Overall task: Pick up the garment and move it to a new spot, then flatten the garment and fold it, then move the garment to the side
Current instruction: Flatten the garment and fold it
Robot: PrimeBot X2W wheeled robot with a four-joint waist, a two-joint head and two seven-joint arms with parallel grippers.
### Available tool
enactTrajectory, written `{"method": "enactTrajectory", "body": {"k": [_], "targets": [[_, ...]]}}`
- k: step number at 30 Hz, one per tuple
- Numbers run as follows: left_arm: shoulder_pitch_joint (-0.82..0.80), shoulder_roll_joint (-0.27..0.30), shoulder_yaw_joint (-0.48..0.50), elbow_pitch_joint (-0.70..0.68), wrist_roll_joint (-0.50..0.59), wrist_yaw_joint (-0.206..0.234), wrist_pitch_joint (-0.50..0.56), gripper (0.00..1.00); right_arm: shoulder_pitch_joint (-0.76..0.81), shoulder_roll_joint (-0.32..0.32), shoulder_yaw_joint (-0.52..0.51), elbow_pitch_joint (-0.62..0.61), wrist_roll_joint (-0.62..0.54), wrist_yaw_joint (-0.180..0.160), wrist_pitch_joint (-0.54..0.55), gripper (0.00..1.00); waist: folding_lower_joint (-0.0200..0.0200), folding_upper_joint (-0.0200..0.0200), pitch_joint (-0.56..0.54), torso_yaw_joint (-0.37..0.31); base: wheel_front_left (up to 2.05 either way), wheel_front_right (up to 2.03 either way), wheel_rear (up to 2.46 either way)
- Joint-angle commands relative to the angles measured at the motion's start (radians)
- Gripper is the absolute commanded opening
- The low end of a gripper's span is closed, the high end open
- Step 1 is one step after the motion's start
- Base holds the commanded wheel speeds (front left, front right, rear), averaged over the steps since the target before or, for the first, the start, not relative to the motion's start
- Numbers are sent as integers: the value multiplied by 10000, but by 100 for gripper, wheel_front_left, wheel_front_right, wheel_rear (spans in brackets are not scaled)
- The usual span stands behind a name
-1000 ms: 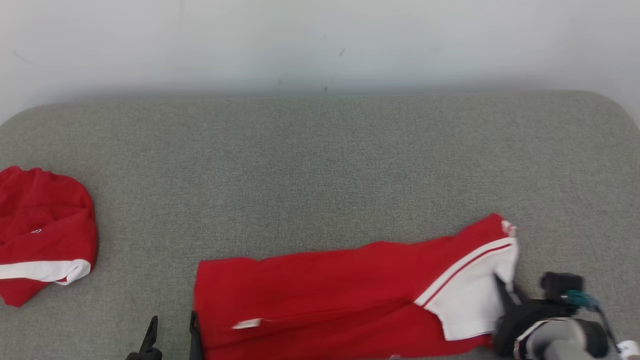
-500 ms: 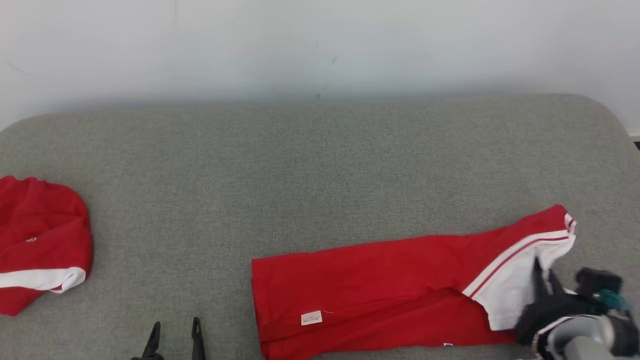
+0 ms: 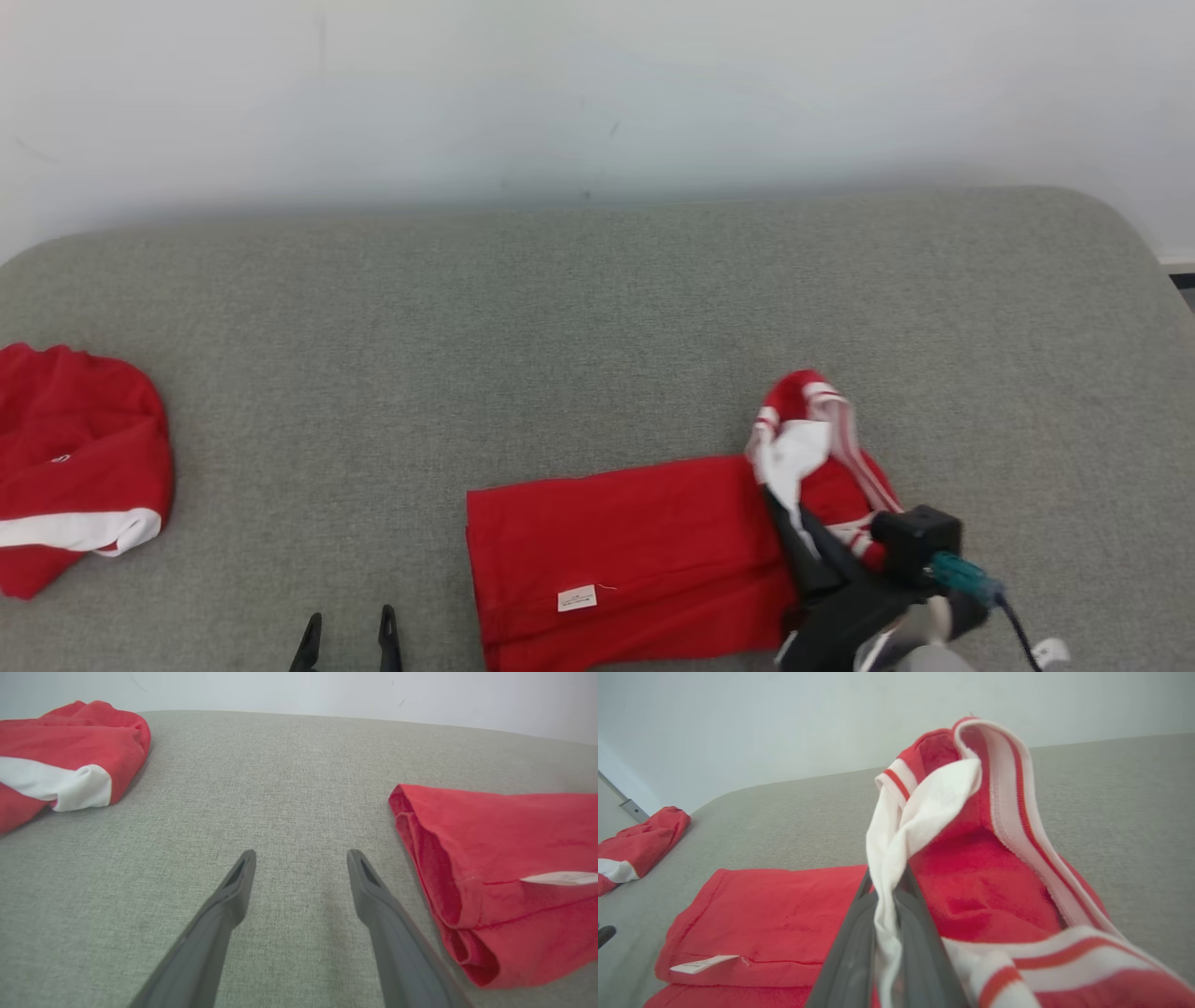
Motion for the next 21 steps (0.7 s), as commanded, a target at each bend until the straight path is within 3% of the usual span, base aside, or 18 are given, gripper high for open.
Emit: {"method": "enactTrajectory", "body": {"k": [1, 8, 17, 18, 20, 21], "targets": [[-42, 9, -46, 31, -43, -5, -31, 100, 97, 94, 239, -218, 134, -25, 119, 0, 0, -1, 29, 100, 0, 0, 0], [-229, 7, -340, 92, -28, -31, -31, 100, -191, 295, 1989, -824, 568, -25, 900, 0, 0, -1, 98, 803, 0, 0, 0], [-196, 6, -447, 137, -43, -60, -31, 100, -1076, 724, 3084, 190, 587, -25, 871, 0, 0, -1, 140, 1633, 0, 0, 0], [-176, 6, -454, 132, -68, -42, -31, 100, -1150, 788, 3145, 377, 626, -25, 848, 7, 0, -1, 146, 1666, 0, 0, 0], [-151, 6, -489, 130, -91, 3, -31, 100, -1340, 912, 3243, 681, 732, -25, 652, 97, 0, -1, 148, 1716, 0, 0, 0], [-150, 6, -513, 123, -109, 27, -31, 100, -1432, 967, 3289, 770, 808, -25, 553, 100, 0, -1, 156, 1727, 0, 0, 0]]}}
